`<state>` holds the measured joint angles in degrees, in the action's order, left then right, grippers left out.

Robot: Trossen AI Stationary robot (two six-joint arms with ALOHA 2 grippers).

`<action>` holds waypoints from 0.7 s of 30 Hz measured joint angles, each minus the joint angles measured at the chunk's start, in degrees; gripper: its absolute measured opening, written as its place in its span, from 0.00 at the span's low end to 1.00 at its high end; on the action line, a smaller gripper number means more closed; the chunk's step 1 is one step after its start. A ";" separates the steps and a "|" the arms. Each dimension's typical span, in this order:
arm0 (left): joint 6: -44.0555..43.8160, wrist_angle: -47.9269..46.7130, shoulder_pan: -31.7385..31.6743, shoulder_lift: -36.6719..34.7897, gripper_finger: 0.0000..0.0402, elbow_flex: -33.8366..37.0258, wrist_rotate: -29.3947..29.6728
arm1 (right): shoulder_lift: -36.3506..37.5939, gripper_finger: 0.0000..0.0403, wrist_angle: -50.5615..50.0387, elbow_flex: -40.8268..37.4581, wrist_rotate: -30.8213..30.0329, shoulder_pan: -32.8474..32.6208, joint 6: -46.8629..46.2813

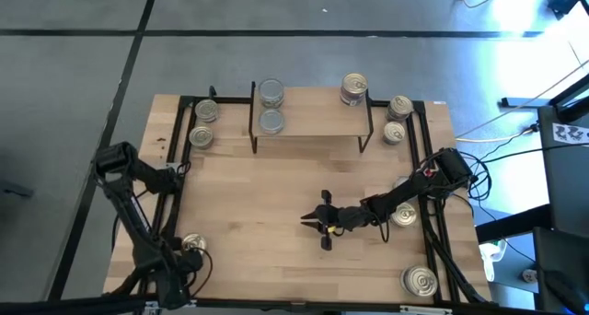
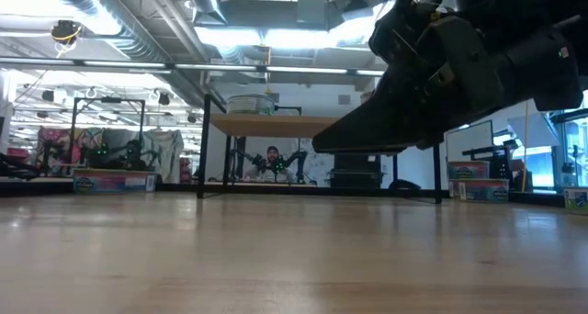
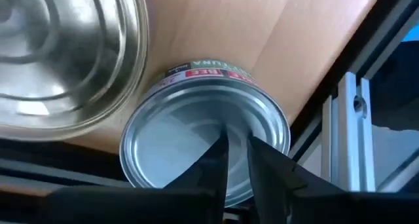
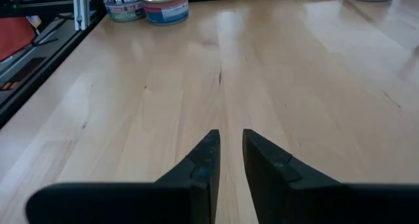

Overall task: Stack canned seafood by type on shelf
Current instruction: Stack the green white tuna can on top of the green white tuna can on the shelf

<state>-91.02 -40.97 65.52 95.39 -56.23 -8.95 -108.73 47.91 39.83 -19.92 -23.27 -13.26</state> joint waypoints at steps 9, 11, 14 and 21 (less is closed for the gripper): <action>8.57 2.80 -4.31 0.13 0.09 0.39 6.73 | 0.00 0.17 -0.08 0.00 -0.08 0.04 0.04; 11.65 3.62 -5.80 0.19 0.09 0.42 8.07 | 0.00 0.17 -0.08 0.00 -0.09 0.04 0.04; 16.68 4.08 -8.63 0.23 0.08 0.42 10.64 | 0.00 0.17 -0.10 0.00 -0.12 0.04 0.04; 29.30 5.05 -15.97 0.31 0.06 0.49 13.98 | 0.00 0.17 -0.31 0.00 -0.15 0.04 0.09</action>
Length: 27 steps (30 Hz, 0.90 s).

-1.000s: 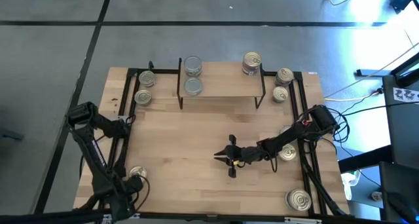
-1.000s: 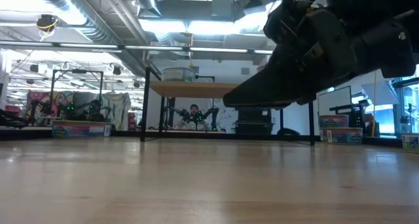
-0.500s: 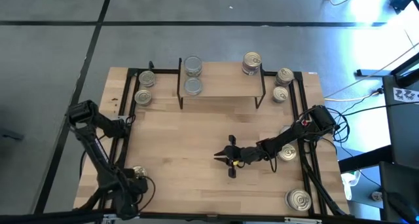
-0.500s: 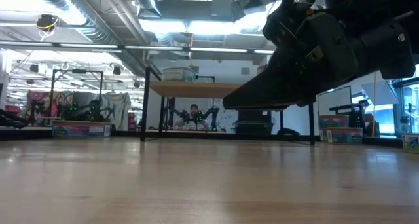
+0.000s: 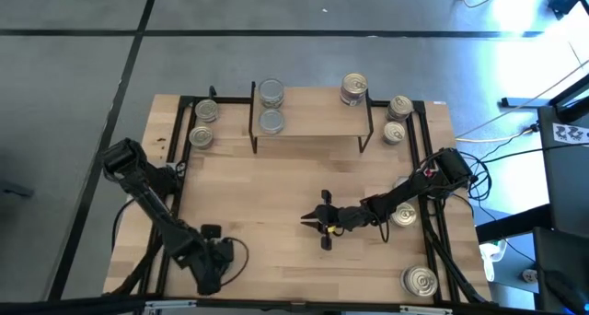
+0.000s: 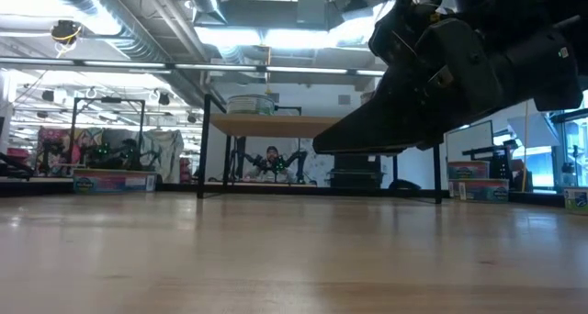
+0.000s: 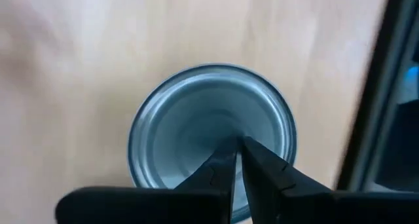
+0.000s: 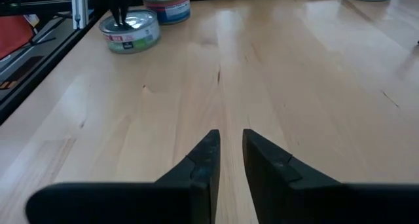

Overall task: Stack canned seafood by type on shelf
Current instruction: Stack the green white tuna can on top of the green white tuna can on the shelf

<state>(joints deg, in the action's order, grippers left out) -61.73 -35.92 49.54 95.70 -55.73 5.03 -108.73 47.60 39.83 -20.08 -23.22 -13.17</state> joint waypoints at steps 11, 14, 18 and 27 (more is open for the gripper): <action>22.85 3.24 -12.65 0.22 0.05 0.18 6.56 | 0.00 0.17 -1.21 -0.02 -0.02 0.00 0.02; 28.41 5.01 -16.30 0.27 0.04 0.23 6.38 | 0.00 0.17 -1.55 -0.02 -0.03 0.00 0.02; 35.28 7.56 -20.72 0.35 0.04 0.29 6.21 | 0.00 0.17 -1.56 -0.02 -0.03 0.00 0.11; 48.73 14.53 -29.11 4.45 0.04 -0.10 6.18 | 0.00 0.17 -1.56 -0.04 -0.03 0.00 1.64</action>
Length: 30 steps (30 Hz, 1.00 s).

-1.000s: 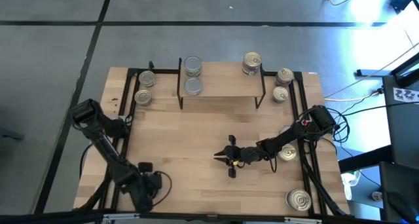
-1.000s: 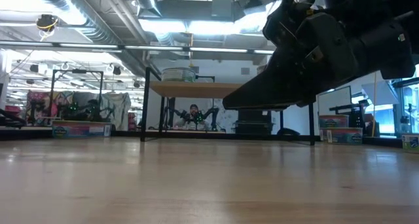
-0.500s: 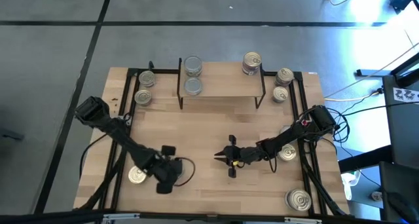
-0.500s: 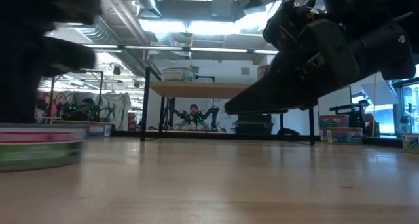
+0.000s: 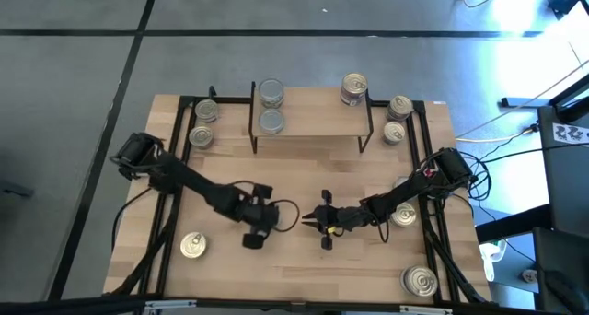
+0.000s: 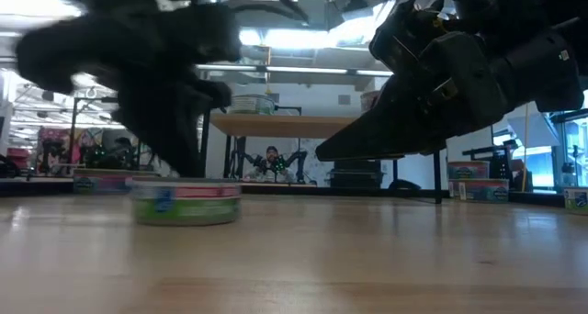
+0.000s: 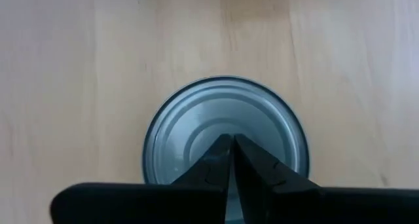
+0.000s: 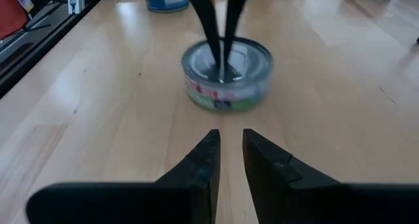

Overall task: Stack canned seafood by type on shelf
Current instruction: Stack the green white tuna can on top of the green white tuna can on the shelf

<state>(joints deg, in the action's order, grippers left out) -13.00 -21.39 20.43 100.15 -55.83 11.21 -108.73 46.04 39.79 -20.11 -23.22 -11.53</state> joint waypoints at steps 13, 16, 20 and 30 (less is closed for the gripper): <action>8.33 21.02 -6.40 1.98 0.04 0.37 -0.32 | 0.02 0.17 -0.74 0.00 0.12 1.16 -4.55; 8.57 21.26 -7.07 1.86 0.04 -0.26 -0.21 | 0.22 0.17 -1.23 0.00 0.17 1.16 -4.73; 8.46 18.45 -7.28 -0.22 0.06 -1.83 -0.20 | 0.65 0.20 -1.57 0.01 0.17 1.16 -4.94; 2.13 2.11 -5.38 -10.88 0.40 -1.99 -2.86 | 0.68 0.55 -10.96 8.11 0.20 1.16 -0.06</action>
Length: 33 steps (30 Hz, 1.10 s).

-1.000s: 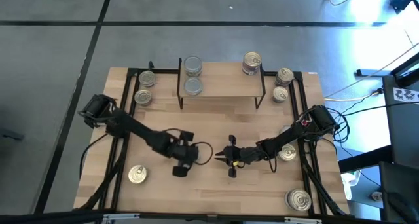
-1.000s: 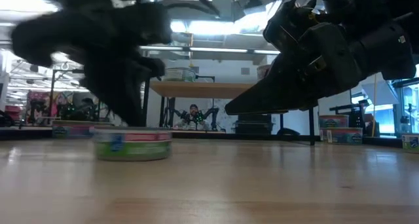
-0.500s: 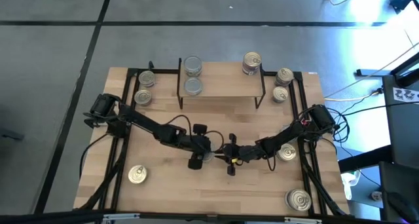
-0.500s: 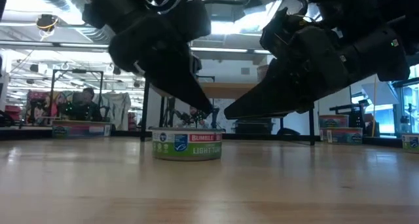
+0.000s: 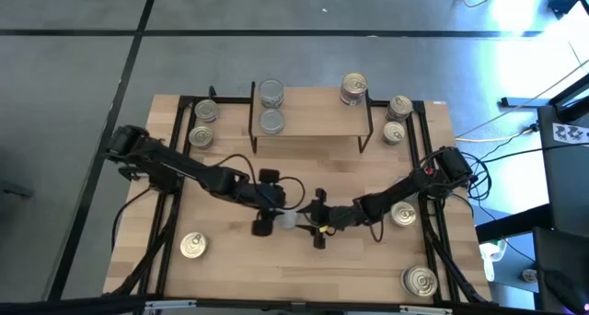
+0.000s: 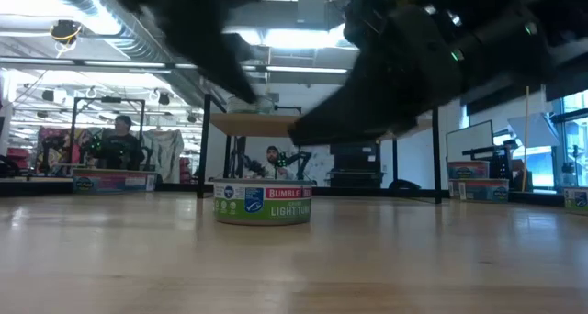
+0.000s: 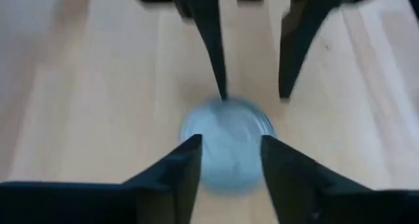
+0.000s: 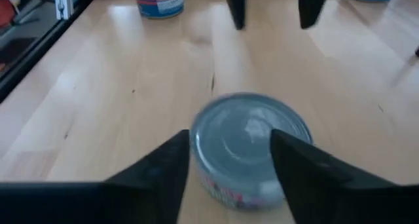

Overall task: Stack canned seafood by type on shelf
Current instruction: Stack the green white tuna can on top of the green white tuna can on the shelf

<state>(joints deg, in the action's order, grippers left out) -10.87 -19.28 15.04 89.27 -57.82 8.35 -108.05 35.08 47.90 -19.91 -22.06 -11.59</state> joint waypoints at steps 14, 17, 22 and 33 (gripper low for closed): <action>-21.06 9.52 17.06 -16.28 0.49 22.02 20.68 | 0.00 0.72 -13.15 11.89 -0.09 0.76 4.36; -20.95 23.48 17.86 -15.52 0.49 27.22 24.14 | 0.00 0.72 -16.50 11.84 -0.56 0.76 2.31; -17.60 35.42 16.97 -12.78 0.49 31.32 24.49 | -0.37 0.65 -18.91 11.16 -0.61 0.74 -0.40; -12.97 35.05 12.68 -11.86 0.49 31.43 24.55 | -0.44 0.26 -7.65 2.69 -2.08 1.20 -0.34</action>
<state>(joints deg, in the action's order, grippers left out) -23.84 15.77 27.73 77.41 -26.39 32.91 -108.49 27.43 50.59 -21.98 -20.86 -11.94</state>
